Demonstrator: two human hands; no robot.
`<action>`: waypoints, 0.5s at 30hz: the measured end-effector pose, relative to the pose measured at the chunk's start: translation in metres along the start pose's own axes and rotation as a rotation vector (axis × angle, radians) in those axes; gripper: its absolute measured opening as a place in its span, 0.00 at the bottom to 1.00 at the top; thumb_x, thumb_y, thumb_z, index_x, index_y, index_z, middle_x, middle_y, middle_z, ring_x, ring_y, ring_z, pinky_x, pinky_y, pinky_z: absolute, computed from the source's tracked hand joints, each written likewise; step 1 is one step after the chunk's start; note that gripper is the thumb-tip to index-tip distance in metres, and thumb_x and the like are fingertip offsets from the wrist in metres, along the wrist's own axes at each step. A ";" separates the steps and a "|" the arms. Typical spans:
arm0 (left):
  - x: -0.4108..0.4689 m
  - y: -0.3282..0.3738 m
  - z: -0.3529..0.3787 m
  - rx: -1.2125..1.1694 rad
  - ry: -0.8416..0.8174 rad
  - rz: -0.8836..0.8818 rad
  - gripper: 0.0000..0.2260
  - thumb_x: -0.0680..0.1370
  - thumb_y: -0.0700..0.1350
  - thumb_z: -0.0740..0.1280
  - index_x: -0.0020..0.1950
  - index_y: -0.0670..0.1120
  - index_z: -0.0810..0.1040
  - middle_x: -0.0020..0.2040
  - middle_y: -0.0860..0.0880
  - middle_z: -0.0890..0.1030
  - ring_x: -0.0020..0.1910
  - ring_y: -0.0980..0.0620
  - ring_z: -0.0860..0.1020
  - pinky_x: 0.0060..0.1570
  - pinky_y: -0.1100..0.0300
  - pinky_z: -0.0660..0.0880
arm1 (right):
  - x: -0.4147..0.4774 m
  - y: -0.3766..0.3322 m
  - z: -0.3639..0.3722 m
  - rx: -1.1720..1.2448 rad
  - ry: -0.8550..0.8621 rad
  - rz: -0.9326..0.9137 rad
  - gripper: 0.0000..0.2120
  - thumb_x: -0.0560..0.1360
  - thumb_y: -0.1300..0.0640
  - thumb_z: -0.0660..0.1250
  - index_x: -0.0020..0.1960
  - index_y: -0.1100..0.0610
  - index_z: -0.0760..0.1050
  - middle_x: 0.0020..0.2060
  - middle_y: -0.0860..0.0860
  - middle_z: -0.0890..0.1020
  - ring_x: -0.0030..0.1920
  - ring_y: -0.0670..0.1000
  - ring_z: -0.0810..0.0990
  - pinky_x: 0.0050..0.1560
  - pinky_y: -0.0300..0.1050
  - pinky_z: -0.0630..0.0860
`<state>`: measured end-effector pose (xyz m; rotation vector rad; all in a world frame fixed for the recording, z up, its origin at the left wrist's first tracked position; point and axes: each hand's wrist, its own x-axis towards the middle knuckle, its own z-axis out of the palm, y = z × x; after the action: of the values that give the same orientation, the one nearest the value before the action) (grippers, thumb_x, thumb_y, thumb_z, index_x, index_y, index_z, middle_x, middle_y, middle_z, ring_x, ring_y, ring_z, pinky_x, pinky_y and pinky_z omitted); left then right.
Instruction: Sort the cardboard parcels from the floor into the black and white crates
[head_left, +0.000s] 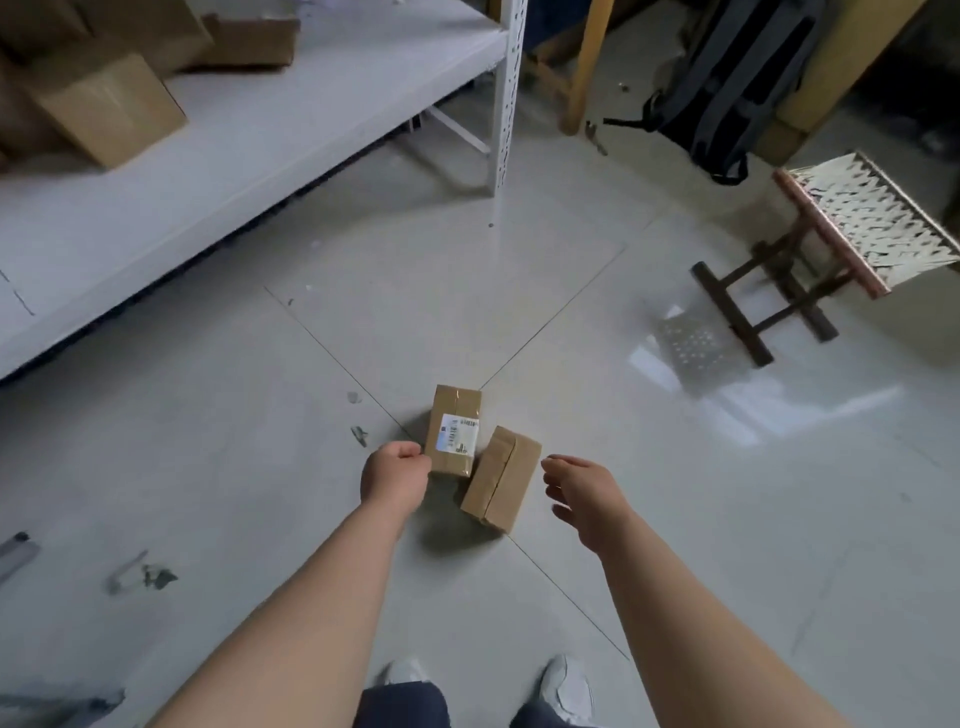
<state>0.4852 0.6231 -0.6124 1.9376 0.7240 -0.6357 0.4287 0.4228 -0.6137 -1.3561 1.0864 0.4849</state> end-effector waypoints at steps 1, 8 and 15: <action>0.021 -0.011 0.014 -0.002 -0.008 0.001 0.11 0.77 0.40 0.65 0.58 0.47 0.78 0.48 0.50 0.78 0.44 0.50 0.76 0.42 0.61 0.70 | 0.029 0.010 0.005 -0.014 0.001 0.003 0.11 0.79 0.60 0.64 0.60 0.61 0.77 0.43 0.53 0.75 0.44 0.53 0.71 0.43 0.45 0.68; 0.143 -0.080 0.099 0.021 -0.022 0.058 0.15 0.75 0.40 0.69 0.62 0.47 0.78 0.53 0.50 0.77 0.49 0.50 0.76 0.46 0.61 0.70 | 0.188 0.075 0.038 -0.163 0.007 -0.063 0.12 0.79 0.63 0.62 0.61 0.60 0.79 0.51 0.54 0.78 0.46 0.50 0.74 0.45 0.39 0.69; 0.225 -0.125 0.145 0.194 0.022 0.182 0.14 0.76 0.42 0.69 0.62 0.49 0.79 0.65 0.46 0.73 0.56 0.48 0.75 0.48 0.61 0.75 | 0.290 0.105 0.055 -0.473 0.069 -0.079 0.12 0.76 0.60 0.60 0.40 0.47 0.76 0.54 0.52 0.79 0.59 0.55 0.77 0.60 0.47 0.77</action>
<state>0.5326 0.5911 -0.9025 2.1622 0.5070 -0.5905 0.4963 0.4110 -0.9196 -1.8334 1.0047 0.6686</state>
